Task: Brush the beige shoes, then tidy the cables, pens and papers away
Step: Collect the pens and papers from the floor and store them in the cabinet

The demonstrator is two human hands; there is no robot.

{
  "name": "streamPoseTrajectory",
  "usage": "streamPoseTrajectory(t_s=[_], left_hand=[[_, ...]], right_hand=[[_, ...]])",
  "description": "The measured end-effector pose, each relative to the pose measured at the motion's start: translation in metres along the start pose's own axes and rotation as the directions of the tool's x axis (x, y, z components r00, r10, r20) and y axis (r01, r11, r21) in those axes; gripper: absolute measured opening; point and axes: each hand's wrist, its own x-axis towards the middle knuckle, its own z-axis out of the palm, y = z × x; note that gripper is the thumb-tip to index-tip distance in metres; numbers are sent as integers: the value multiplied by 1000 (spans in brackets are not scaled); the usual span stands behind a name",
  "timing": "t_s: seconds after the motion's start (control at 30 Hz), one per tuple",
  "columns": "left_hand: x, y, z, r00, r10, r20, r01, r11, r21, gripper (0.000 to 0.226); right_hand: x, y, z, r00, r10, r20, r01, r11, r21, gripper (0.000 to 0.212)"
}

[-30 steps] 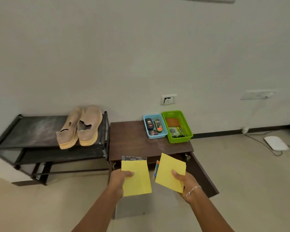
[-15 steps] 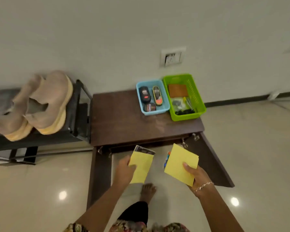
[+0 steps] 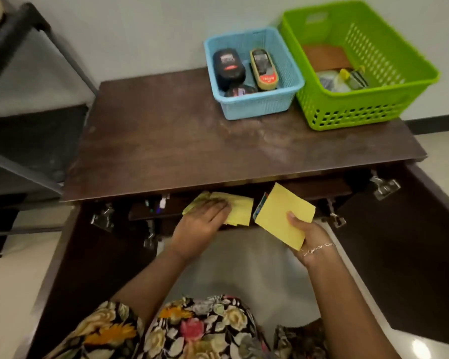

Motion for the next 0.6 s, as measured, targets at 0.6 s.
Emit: streamPoseTrajectory(t_s=[0.6], left_hand=[[13,-23,86,999,34,-7,-31,973,231,47]], right_hand=[[69,13,-7,991,-132,36,130,990,60,8]])
